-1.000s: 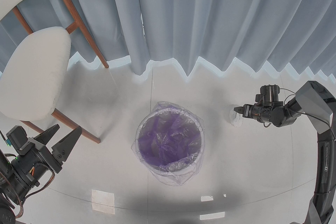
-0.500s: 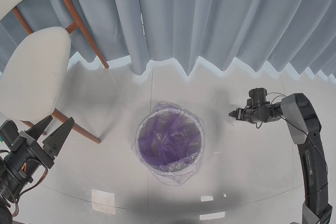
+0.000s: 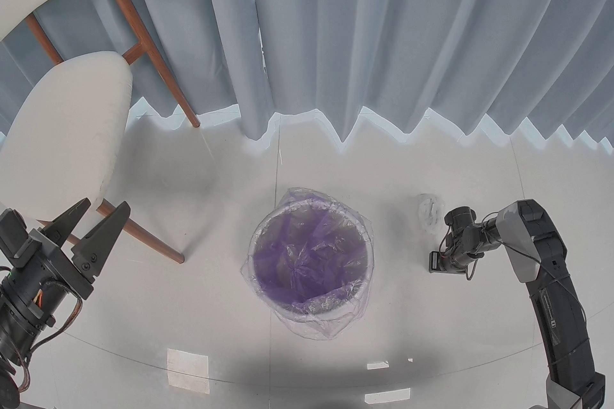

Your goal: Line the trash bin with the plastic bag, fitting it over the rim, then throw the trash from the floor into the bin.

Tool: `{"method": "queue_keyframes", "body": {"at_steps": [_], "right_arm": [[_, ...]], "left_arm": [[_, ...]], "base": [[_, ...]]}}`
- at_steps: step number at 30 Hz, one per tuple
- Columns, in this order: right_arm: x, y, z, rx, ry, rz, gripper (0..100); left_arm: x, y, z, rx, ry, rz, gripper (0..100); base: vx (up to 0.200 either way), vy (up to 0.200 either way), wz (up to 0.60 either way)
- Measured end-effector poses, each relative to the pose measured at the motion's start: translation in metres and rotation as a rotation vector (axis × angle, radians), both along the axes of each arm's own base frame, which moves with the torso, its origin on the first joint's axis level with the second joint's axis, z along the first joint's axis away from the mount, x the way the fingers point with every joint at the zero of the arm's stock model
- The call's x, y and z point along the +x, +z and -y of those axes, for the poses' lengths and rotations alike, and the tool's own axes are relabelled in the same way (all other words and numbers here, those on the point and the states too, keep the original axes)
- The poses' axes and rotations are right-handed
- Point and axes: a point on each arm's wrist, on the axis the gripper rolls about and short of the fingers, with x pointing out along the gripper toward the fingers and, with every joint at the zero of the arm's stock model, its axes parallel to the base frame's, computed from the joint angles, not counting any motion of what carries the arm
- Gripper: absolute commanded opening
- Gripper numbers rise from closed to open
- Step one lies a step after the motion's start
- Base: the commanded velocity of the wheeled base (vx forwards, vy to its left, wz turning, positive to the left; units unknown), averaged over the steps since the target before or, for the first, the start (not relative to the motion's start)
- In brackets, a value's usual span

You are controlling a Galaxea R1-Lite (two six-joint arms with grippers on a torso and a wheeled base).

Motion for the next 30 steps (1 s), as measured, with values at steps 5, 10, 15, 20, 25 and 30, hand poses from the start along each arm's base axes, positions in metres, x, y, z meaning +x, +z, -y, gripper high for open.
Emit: {"method": "queue_keyframes", "body": {"at_steps": [5, 10, 15, 20, 25, 30], "right_arm": [[-0.023, 0.008, -0.001, 0.028, 0.028, -0.25, 0], [-0.04, 0.067, 0.003, 0.058, 0.053, -0.425, 0], [-0.053, 0.157, 0.001, 0.095, 0.093, -0.409, 0], [-0.081, 0.219, -0.003, 0.114, 0.127, -0.344, 0], [-0.097, 0.23, -0.008, 0.116, 0.15, -0.212, 0], [-0.092, 0.22, -0.014, 0.105, 0.181, 0.001, 0]], "left_arm": [[0.0, 0.001, 0.0, 0.002, 0.001, 0.004, 100], [0.0, 0.002, 0.0, 0.009, 0.0, 0.003, 100], [0.0, 0.002, 0.0, 0.017, 0.0, 0.002, 100], [0.0, 0.002, 0.0, 0.021, 0.001, -0.001, 100], [0.0, 0.002, 0.0, 0.024, 0.002, -0.002, 100], [0.0, 0.001, -0.001, 0.029, 0.005, -0.005, 100]], "base": [[0.0, 0.0, 0.0], [0.0, 0.0, 0.0], [0.0, 0.0, 0.0], [0.0, 0.0, 0.0], [0.0, 0.0, 0.0], [0.0, 0.0, 0.0]]}}
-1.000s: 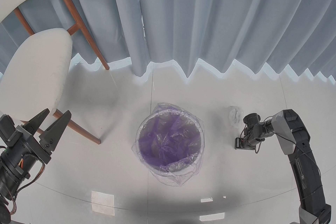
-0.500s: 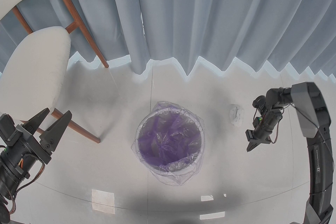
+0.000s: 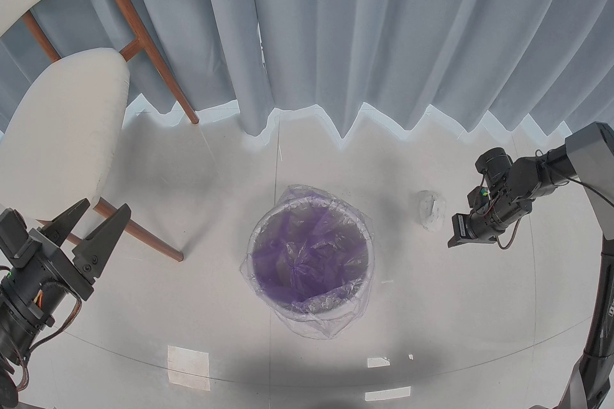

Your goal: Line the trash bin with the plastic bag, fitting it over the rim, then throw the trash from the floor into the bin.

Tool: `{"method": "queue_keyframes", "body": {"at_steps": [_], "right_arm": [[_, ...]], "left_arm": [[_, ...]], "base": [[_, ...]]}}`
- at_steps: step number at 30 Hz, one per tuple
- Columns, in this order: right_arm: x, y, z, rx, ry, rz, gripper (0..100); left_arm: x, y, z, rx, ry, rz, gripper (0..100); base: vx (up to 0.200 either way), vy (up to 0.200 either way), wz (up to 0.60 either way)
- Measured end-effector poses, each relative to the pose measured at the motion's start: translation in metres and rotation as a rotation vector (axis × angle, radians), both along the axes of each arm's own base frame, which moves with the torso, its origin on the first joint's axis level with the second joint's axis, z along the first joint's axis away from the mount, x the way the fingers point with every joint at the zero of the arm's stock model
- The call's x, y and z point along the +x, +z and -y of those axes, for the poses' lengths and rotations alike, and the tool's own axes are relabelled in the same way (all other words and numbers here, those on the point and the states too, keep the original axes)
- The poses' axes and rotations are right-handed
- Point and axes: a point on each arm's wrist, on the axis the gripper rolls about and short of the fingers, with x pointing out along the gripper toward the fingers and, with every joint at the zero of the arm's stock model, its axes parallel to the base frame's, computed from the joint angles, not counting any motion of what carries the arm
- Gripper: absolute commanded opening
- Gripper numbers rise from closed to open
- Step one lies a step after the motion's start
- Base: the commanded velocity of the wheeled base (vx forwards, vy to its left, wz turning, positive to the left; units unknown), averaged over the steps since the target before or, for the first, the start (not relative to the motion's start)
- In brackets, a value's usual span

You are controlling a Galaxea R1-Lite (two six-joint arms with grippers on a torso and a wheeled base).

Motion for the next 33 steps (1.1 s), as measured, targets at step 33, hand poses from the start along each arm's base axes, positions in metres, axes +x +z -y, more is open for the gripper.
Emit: {"method": "queue_keyframes", "body": {"at_steps": [33], "right_arm": [[0.091, -0.103, -0.013, -0.113, -0.114, 0.719, 100]], "left_arm": [[-0.003, -0.012, -0.007, 0.045, 0.053, -0.034, 100]], "base": [[0.0, 0.0, 0.0]]}}
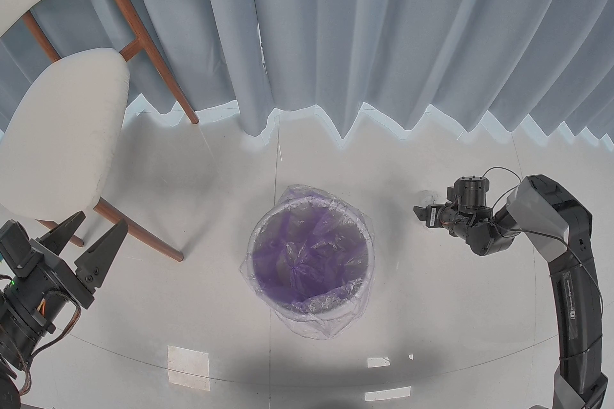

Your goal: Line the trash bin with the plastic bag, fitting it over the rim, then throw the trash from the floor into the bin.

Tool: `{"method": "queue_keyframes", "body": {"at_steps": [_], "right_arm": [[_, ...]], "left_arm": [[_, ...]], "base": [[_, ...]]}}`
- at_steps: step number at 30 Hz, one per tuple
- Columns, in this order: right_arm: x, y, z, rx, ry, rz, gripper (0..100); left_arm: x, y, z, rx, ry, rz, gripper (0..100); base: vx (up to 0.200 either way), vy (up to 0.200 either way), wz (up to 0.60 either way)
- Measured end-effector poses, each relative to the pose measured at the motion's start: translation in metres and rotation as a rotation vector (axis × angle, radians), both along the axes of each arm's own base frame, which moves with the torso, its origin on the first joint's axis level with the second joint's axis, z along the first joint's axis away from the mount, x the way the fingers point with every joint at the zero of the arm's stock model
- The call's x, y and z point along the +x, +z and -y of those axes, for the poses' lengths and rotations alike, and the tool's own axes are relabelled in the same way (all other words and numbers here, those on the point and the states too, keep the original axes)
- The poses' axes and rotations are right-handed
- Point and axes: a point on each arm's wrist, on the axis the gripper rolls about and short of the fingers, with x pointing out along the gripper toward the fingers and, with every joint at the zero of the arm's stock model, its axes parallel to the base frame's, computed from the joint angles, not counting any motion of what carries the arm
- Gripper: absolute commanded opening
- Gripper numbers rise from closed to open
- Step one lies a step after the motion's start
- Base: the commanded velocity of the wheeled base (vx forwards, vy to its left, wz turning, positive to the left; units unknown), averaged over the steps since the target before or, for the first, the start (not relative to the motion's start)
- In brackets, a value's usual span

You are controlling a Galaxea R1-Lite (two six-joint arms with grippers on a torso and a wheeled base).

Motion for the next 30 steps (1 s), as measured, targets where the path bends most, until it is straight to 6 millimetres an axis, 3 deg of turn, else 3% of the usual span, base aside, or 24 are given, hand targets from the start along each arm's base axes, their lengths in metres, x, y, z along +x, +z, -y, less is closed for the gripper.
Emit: {"method": "queue_keyframes", "body": {"at_steps": [3, 4, 9, 18, 23, 30], "right_arm": [[0.01, -0.005, 0.001, -0.004, -0.009, -0.009, 100], [0.013, -0.007, 0.002, -0.005, -0.012, -0.015, 0], [0.028, -0.013, 0.007, -0.01, -0.033, -0.024, 0], [0.034, -0.016, 0.013, 0.014, -0.059, -0.029, 0], [0.024, 0.014, 0.014, 0.025, -0.064, -0.016, 0], [-0.026, 0.069, 0.015, 0.03, -0.056, -0.022, 0]], "left_arm": [[0.0, -0.001, -0.001, 0.001, 0.003, -0.002, 100], [0.0, -0.001, -0.001, 0.002, 0.004, -0.002, 100], [0.0, -0.001, -0.001, 0.002, 0.01, -0.002, 100], [0.0, -0.001, -0.002, 0.007, 0.016, -0.001, 100], [0.0, -0.001, -0.003, 0.035, 0.022, 0.01, 100], [0.001, 0.0, -0.007, 0.088, 0.037, 0.031, 100]], "base": [[0.0, 0.0, 0.0], [0.0, 0.0, 0.0], [0.0, 0.0, 0.0], [0.0, 0.0, 0.0], [0.0, 0.0, 0.0], [0.0, 0.0, 0.0]]}}
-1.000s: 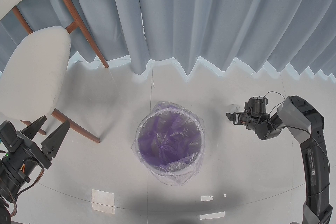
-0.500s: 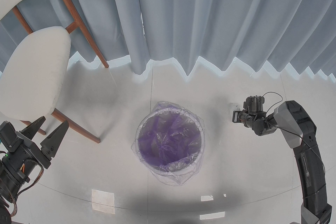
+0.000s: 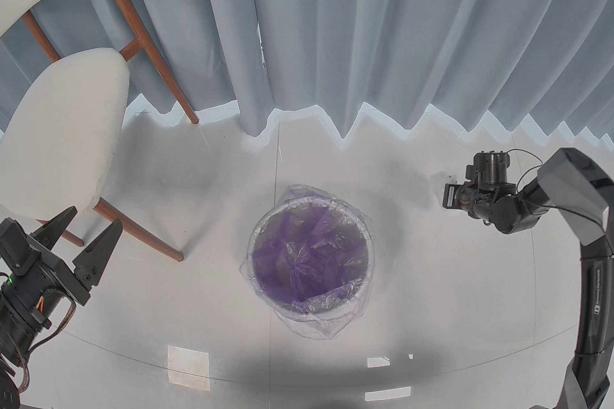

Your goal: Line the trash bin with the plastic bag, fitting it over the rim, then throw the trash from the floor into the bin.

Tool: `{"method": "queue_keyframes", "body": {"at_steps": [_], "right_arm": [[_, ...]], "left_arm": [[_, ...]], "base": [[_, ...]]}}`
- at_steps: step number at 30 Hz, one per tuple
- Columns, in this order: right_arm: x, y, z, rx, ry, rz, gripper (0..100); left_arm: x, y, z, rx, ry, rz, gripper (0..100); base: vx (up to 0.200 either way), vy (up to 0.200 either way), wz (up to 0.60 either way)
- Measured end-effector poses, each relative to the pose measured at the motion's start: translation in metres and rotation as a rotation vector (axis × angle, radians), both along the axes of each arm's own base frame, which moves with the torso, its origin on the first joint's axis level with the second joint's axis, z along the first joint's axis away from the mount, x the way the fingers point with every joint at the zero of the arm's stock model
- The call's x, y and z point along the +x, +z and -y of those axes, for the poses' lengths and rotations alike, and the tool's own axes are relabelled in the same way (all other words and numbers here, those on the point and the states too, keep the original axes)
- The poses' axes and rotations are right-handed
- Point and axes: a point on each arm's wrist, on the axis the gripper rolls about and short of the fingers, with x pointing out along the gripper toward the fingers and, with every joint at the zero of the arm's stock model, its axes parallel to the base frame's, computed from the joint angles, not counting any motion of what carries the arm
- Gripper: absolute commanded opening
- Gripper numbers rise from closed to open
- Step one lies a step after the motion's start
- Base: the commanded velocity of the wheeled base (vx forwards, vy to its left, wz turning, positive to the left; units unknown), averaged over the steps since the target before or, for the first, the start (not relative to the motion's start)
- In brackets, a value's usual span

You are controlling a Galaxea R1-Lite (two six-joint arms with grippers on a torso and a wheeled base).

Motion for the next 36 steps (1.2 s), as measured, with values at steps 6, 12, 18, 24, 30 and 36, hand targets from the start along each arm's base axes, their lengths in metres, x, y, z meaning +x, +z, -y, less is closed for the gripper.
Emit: {"method": "queue_keyframes", "body": {"at_steps": [6, 12, 18, 24, 30, 36], "right_arm": [[-0.065, 0.057, -0.001, 0.008, 0.018, 0.043, 0], [-0.139, 0.092, -0.009, 0.032, 0.077, 0.081, 0], [-0.212, 0.094, -0.03, 0.1, 0.229, 0.067, 0], [-0.244, 0.089, -0.052, 0.155, 0.39, 0.063, 0], [-0.233, 0.101, -0.103, 0.222, 0.565, 0.136, 0], [-0.21, 0.092, -0.155, 0.25, 0.672, 0.143, 0]], "left_arm": [[0.001, 0.002, -0.004, 0.034, 0.032, 0.021, 100], [-0.001, 0.005, -0.009, 0.053, 0.07, 0.045, 100], [-0.004, 0.007, -0.019, 0.068, 0.167, 0.055, 100], [-0.009, 0.009, -0.026, 0.078, 0.25, 0.07, 100], [-0.014, 0.012, -0.03, 0.084, 0.297, 0.09, 100], [-0.018, 0.013, -0.033, 0.087, 0.323, 0.105, 100]], "base": [[0.0, 0.0, 0.0], [0.0, 0.0, 0.0], [0.0, 0.0, 0.0], [0.0, 0.0, 0.0], [0.0, 0.0, 0.0], [0.0, 0.0, 0.0]]}}
